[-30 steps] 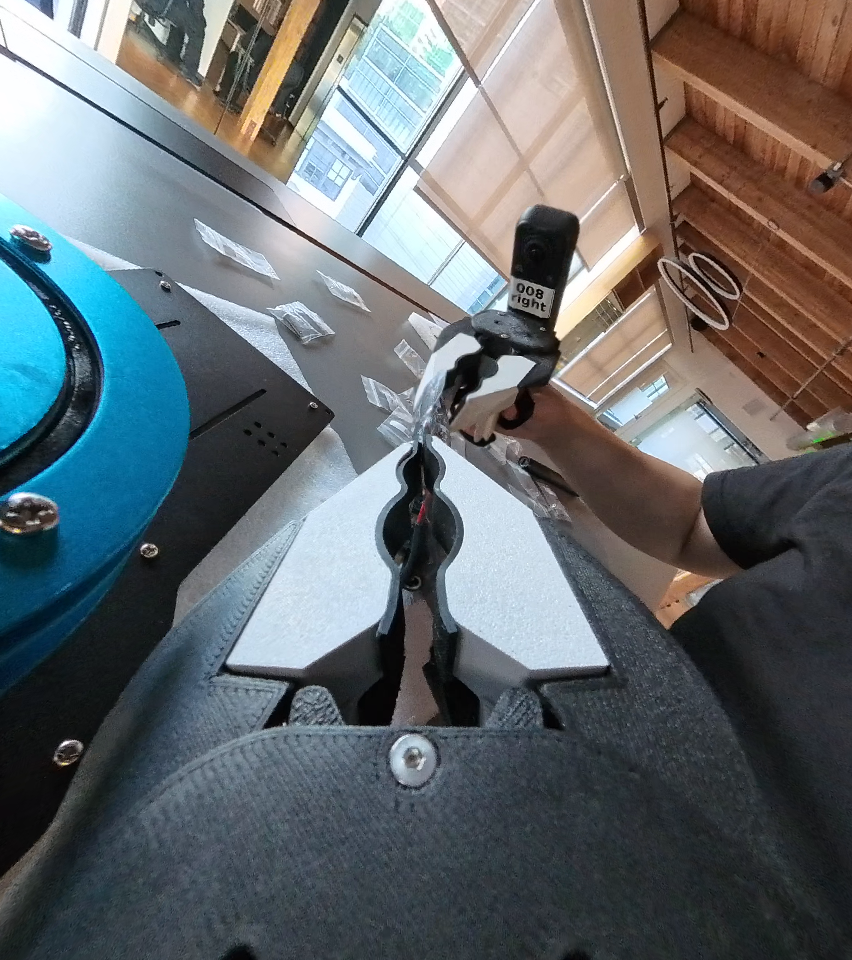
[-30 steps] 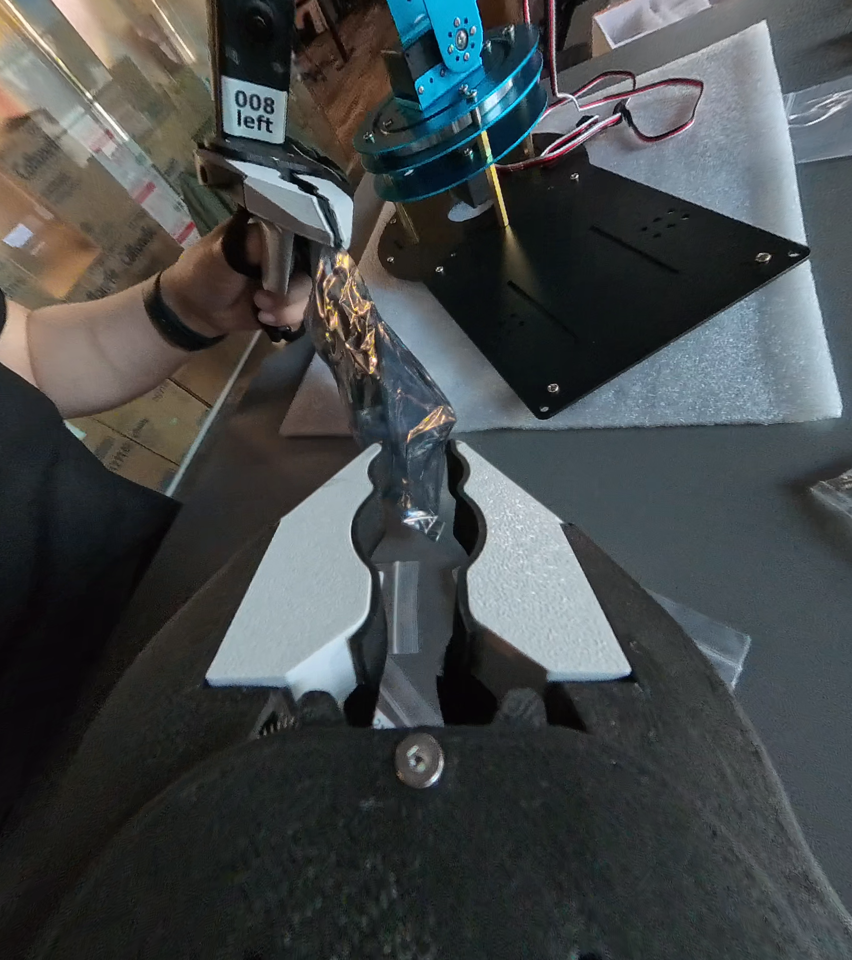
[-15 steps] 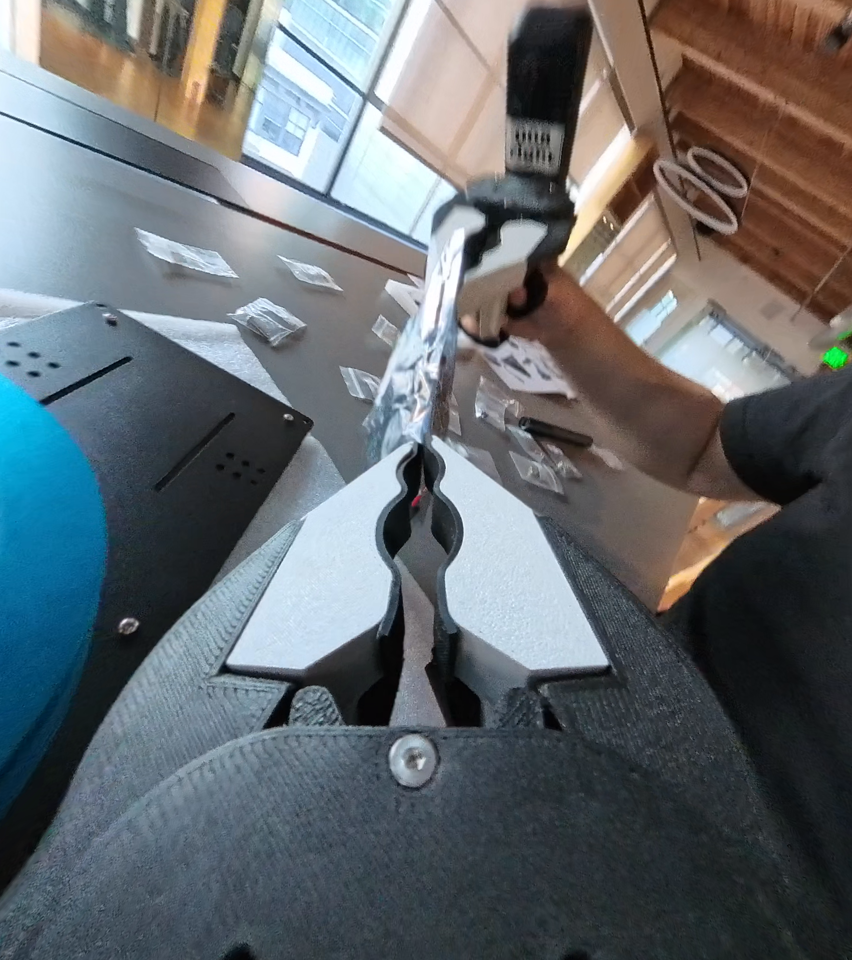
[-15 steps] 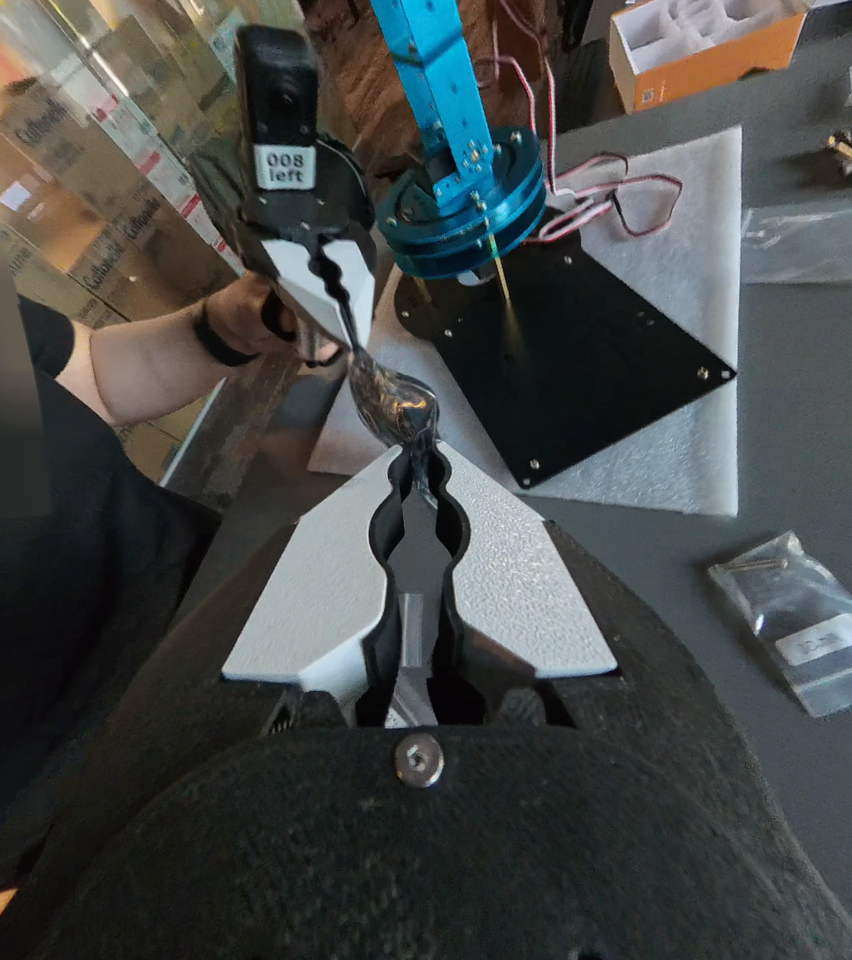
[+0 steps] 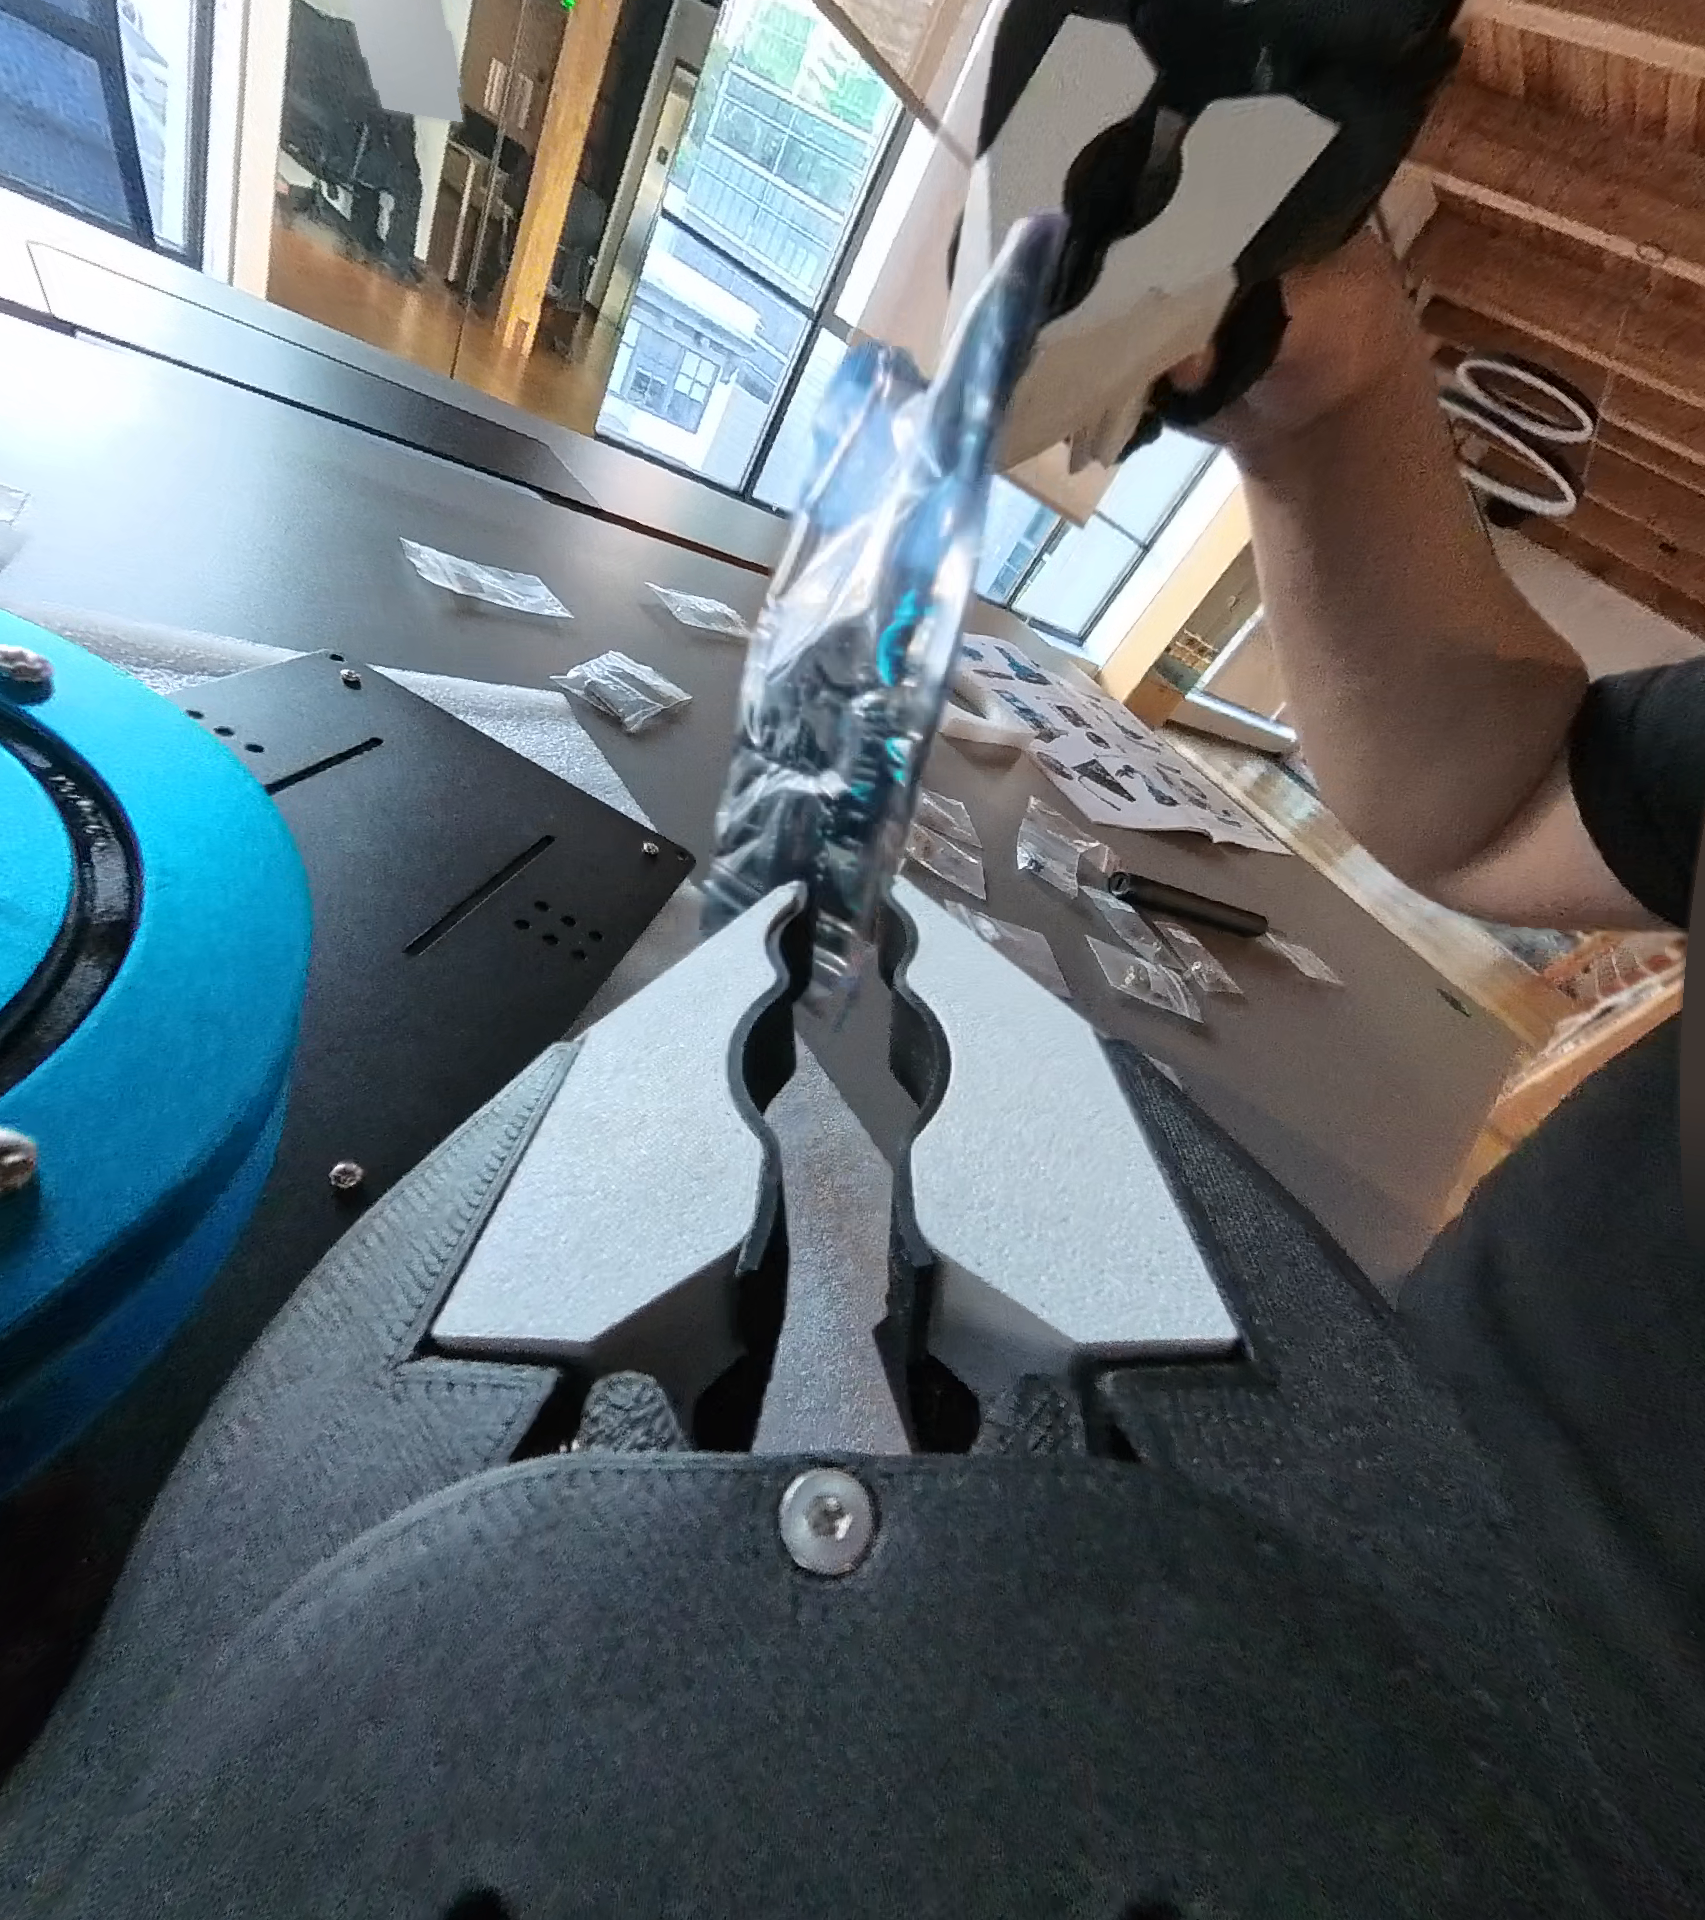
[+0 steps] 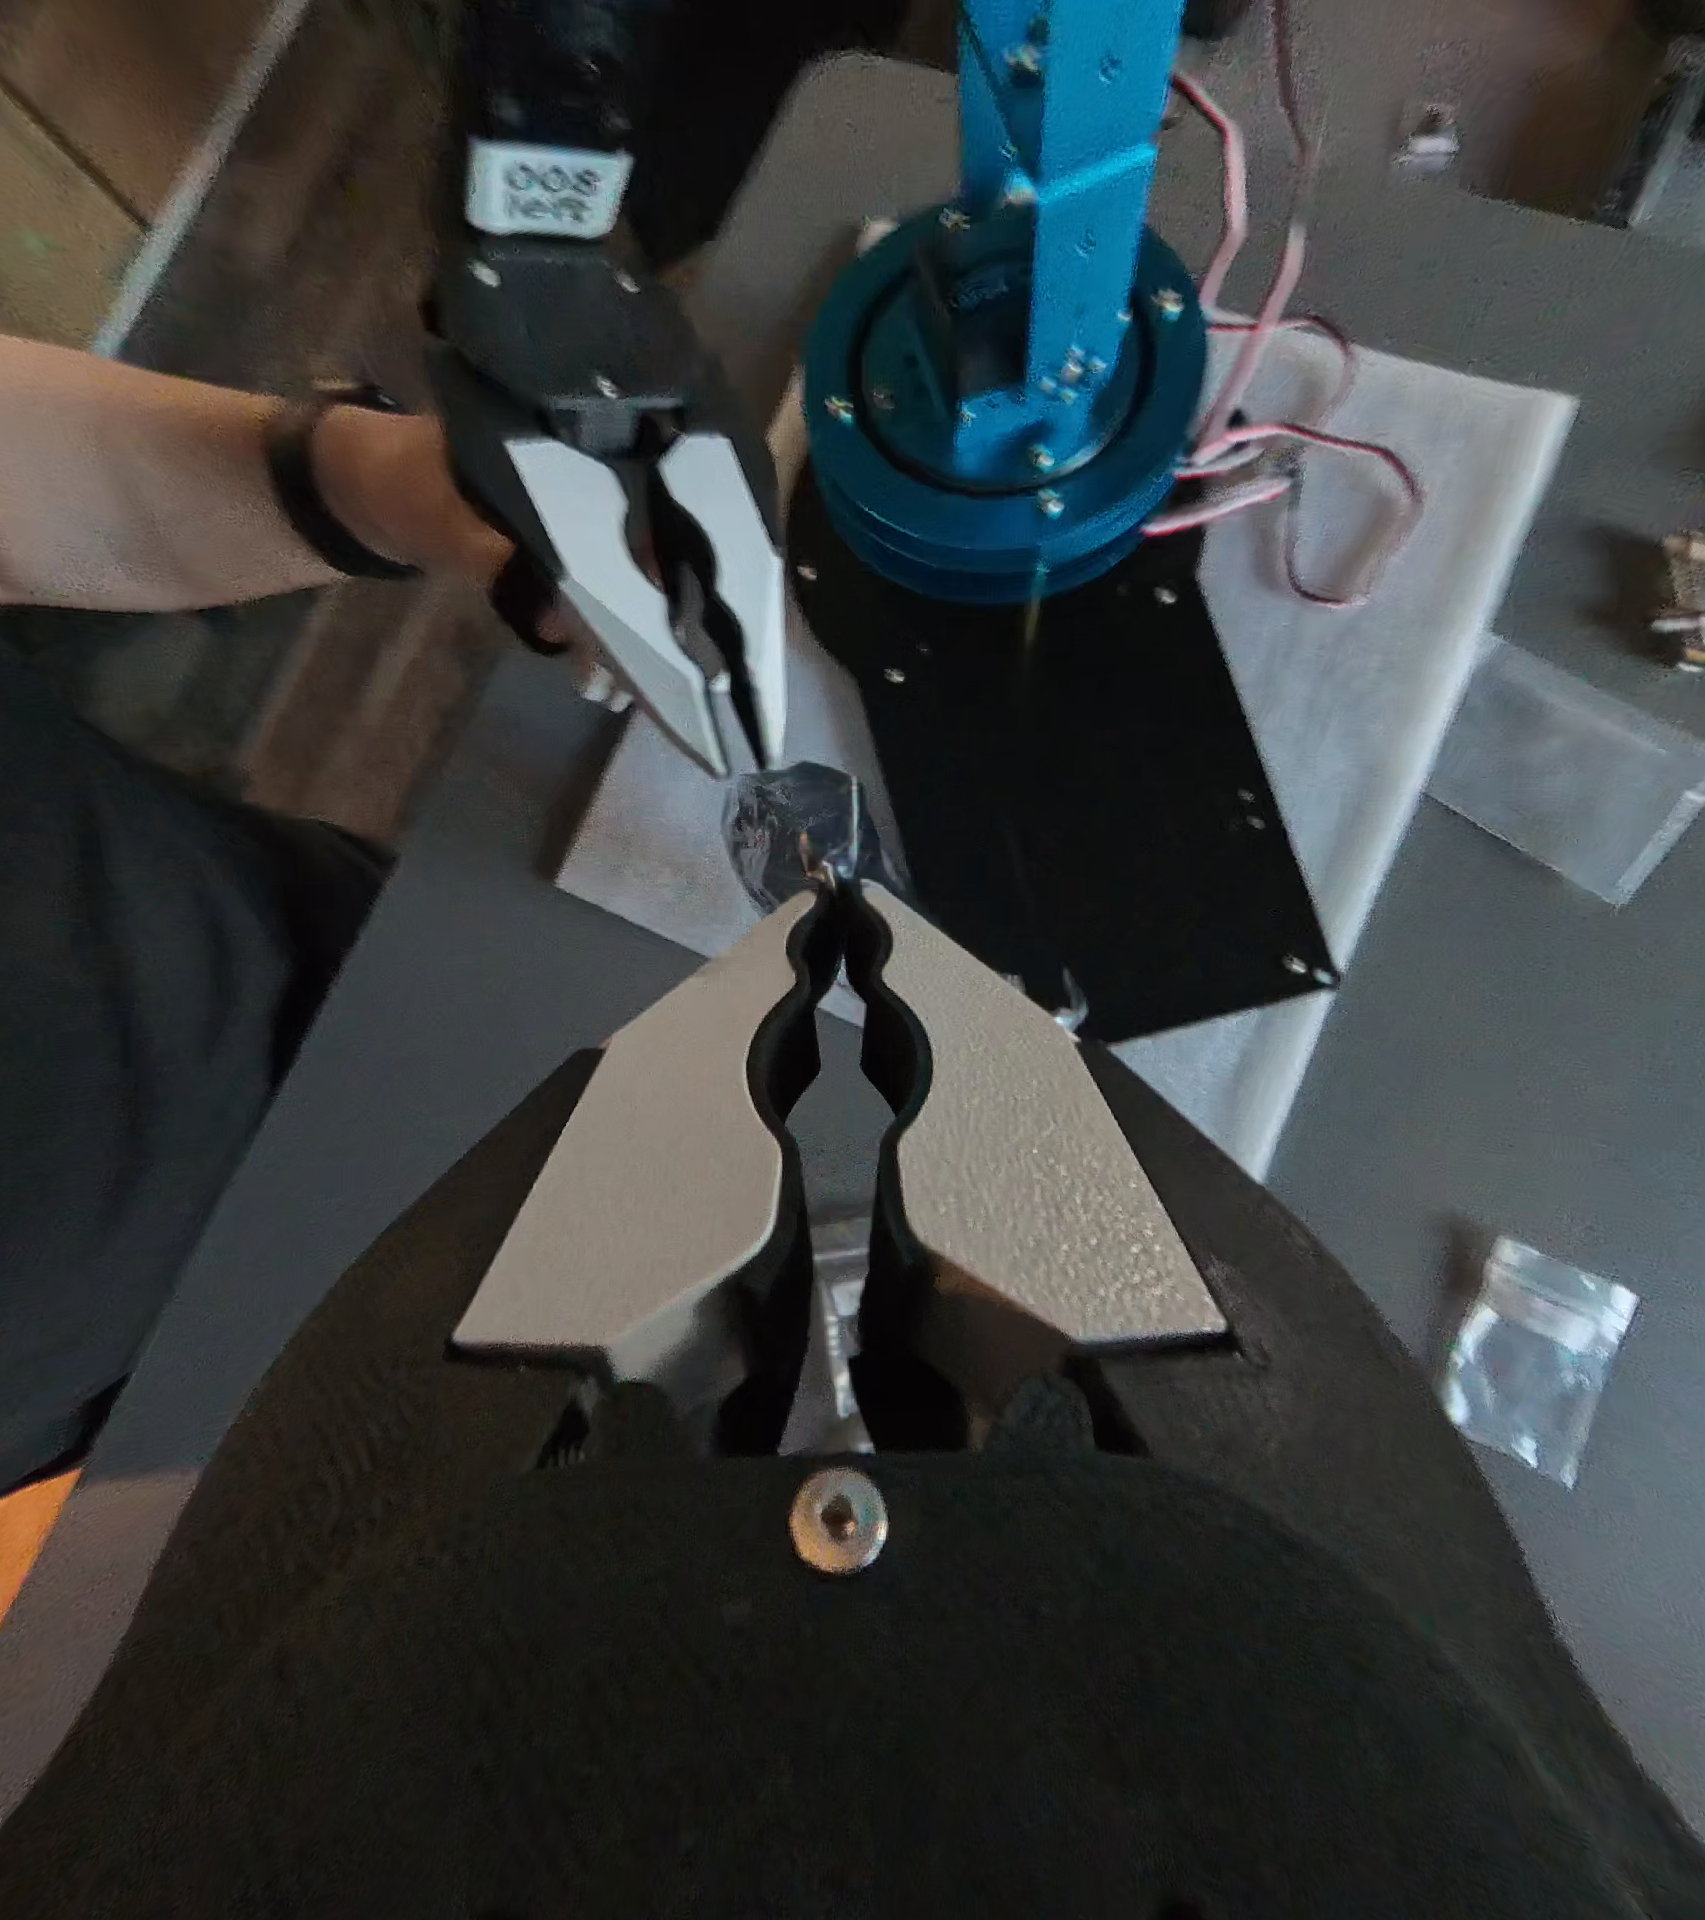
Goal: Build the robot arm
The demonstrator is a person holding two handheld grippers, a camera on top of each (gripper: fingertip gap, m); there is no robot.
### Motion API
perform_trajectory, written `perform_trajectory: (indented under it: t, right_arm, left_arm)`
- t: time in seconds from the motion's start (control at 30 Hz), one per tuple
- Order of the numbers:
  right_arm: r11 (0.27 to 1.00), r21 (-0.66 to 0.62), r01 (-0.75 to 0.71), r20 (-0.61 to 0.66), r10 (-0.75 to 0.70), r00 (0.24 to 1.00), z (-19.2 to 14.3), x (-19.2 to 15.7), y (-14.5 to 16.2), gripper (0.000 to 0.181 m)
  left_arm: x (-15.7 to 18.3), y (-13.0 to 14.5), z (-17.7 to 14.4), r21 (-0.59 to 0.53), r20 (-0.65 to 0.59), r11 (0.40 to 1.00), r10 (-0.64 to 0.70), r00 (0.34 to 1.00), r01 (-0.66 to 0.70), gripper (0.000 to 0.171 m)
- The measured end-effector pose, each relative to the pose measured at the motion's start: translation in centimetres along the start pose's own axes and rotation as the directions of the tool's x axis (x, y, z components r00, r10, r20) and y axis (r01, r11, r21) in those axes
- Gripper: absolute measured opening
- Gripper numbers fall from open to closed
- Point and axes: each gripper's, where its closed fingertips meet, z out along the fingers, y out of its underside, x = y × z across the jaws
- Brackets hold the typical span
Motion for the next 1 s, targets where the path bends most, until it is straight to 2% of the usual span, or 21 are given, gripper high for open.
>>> perform_trajectory:
  t: [0.07, 0.13, 0.2, 0.27, 0.33, 0.4, 0.47, 0.57, 0.63, 0.7, 0.8, 0.87, 1.0]
  right_arm:
    - [0.989, -0.146, 0.017, 0.001, -0.017, 1.000, 0.6, 0.1, 1.3, 0.000]
    - [0.996, -0.086, 0.012, 0.009, -0.011, 1.000, 0.5, -0.2, -0.4, 0.000]
    - [0.986, -0.166, 0.029, 0.010, -0.028, 1.000, 0.8, -0.2, 0.3, 0.000]
    - [0.993, -0.117, 0.021, 0.002, -0.021, 1.000, 0.6, -0.2, -0.9, 0.000]
    - [0.974, -0.225, 0.032, -0.002, -0.033, 0.999, 1.0, -0.1, 0.4, 0.000]
    - [0.991, -0.127, 0.036, -0.018, -0.038, 0.999, 0.4, -0.2, -1.6, 0.000]
    - [0.972, -0.234, 0.024, -0.015, -0.029, 0.999, 0.9, 0.1, 0.3, 0.000]
    - [0.987, -0.159, 0.015, -0.012, -0.017, 1.000, 0.7, -0.1, -1.0, 0.000]
    - [0.969, -0.246, 0.010, -0.003, -0.011, 1.000, 1.0, -0.1, 0.3, 0.000]
    - [0.987, -0.161, -0.009, -0.005, 0.009, 1.000, 0.4, -0.1, -1.1, 0.000]
    - [0.973, -0.222, -0.062, 0.016, 0.067, 0.998, 1.0, 0.1, 0.2, 0.000]
    - [0.971, -0.214, -0.107, 0.039, 0.118, 0.992, 1.5, 0.2, 0.2, 0.000]
    - [0.960, -0.233, -0.155, 0.060, 0.173, 0.983, 2.3, 0.5, 0.7, 0.000]
  left_arm:
    - [-0.4, -0.2, -0.2, 0.011, 0.023, 1.000, -0.001, 1.000, 0.001, 0.006]
    - [-0.2, -0.4, -0.2, 0.027, 0.008, 1.000, 0.005, 1.000, -0.006, 0.009]
    - [-0.3, -0.4, -0.3, 0.030, 0.009, 1.000, -0.008, 1.000, 0.007, 0.009]
    - [-0.1, -0.6, -0.3, 0.049, -0.007, 0.999, -0.019, 1.000, 0.020, 0.012]
    - [-0.2, -0.5, -0.3, 0.050, -0.017, 0.997, -0.049, 0.999, 0.050, 0.011]
    - [-0.1, -0.4, -0.2, 0.048, -0.027, 0.997, -0.062, 0.998, 0.063, 0.010]
    - [-0.3, -0.6, -0.2, 0.061, -0.010, 0.995, -0.072, 0.997, 0.073, 0.011]
    - [-0.3, -0.4, 0.0, 0.045, -0.006, 0.997, -0.063, 0.998, 0.064, 0.003]
    - [-0.3, -0.4, 0.1, 0.039, -0.006, 0.998, -0.058, 0.998, 0.058, 0.002]
    - [-0.1, -0.3, 0.3, 0.034, -0.020, 0.998, -0.057, 0.998, 0.057, 0.003]
    - [0.0, -0.4, 0.4, 0.040, -0.039, 0.995, -0.087, 0.995, 0.089, 0.005]
    - [0.4, -0.4, 0.7, 0.041, -0.081, 0.991, -0.124, 0.989, 0.128, 0.007]
    - [0.1, -0.4, 1.1, 0.044, -0.072, 0.989, -0.137, 0.988, 0.140, 0.013]
